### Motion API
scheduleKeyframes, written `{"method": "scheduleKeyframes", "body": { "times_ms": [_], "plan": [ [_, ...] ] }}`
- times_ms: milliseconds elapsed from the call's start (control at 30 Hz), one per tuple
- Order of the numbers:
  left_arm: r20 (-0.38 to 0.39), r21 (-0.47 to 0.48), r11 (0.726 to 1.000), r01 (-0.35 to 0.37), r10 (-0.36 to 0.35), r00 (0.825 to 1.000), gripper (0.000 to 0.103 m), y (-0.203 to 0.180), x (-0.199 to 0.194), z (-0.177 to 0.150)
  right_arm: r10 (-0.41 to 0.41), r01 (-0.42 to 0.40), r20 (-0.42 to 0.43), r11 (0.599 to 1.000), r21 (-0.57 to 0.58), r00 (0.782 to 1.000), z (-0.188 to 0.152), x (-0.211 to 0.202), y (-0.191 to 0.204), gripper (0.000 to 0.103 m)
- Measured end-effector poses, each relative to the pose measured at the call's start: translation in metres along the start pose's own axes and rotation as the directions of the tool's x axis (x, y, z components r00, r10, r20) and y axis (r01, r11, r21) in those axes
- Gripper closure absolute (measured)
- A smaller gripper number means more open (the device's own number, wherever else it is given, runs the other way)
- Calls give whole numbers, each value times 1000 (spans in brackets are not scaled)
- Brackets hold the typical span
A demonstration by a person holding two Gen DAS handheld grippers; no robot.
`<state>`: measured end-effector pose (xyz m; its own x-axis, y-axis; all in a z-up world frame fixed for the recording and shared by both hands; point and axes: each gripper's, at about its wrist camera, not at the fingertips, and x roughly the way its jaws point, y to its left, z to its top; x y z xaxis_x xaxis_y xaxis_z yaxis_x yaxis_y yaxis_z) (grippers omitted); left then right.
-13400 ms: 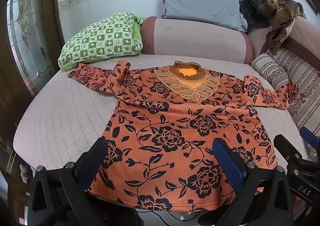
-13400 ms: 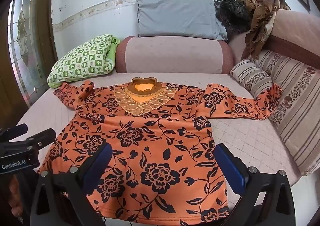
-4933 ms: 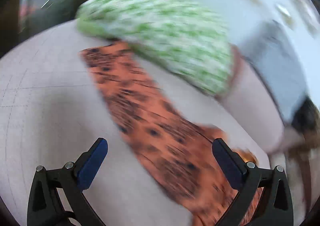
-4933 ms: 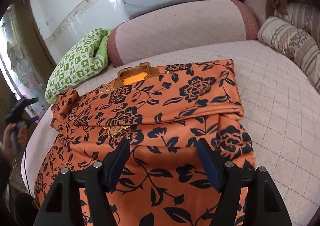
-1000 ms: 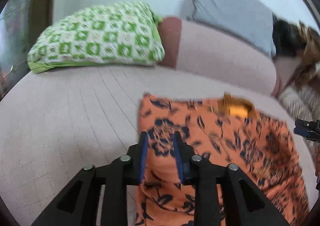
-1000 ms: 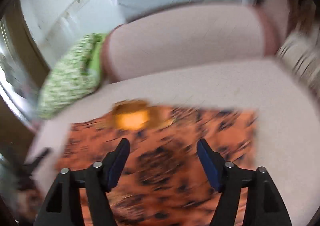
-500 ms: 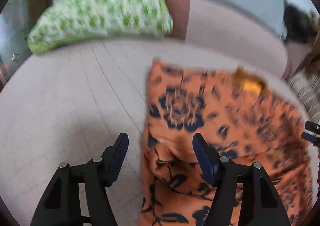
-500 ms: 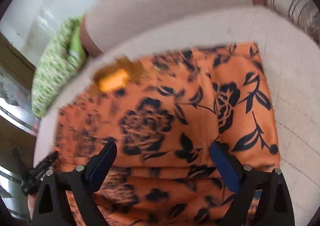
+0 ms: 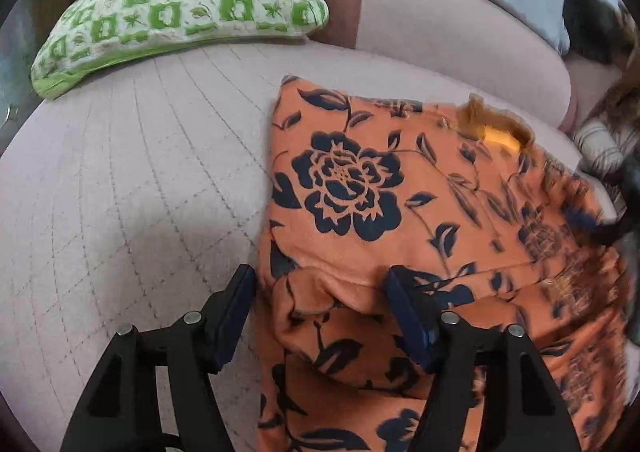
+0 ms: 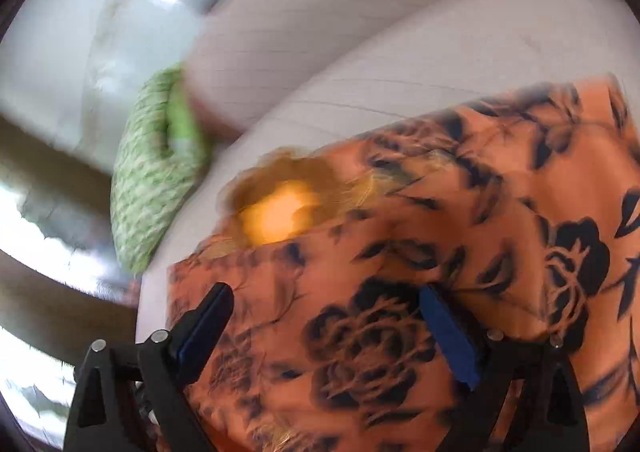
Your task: Fold small clothes
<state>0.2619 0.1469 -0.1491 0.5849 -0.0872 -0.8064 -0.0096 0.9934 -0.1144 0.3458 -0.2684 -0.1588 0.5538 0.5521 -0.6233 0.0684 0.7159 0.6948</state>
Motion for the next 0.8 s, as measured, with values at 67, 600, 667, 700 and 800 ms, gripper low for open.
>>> {"method": "scheduleKeyframes", "body": {
  "times_ms": [67, 600, 667, 700, 800],
  "plan": [
    [32, 8, 1000, -18, 18, 999, 33, -2, -8, 1, 14, -15, -18, 999, -36, 1000, -4, -9, 20, 7],
    [56, -141, 987, 80, -73, 996, 28, 29, -123, -62, 8, 5, 68, 982, -189, 998, -87, -181, 51, 9],
    [52, -127, 988, 85, -79, 996, 28, 25, -140, -86, -54, 66, 57, 971, -231, 997, -118, -208, 46, 9],
    [39, -118, 989, 88, -84, 996, 27, 24, -148, -100, -86, 97, 53, 964, -246, 995, -132, -218, 41, 9],
    [-7, -120, 989, 82, -83, 997, 27, 19, -161, -130, -200, 207, 54, 944, -258, 978, -173, -249, 14, 9]
  ]
}}
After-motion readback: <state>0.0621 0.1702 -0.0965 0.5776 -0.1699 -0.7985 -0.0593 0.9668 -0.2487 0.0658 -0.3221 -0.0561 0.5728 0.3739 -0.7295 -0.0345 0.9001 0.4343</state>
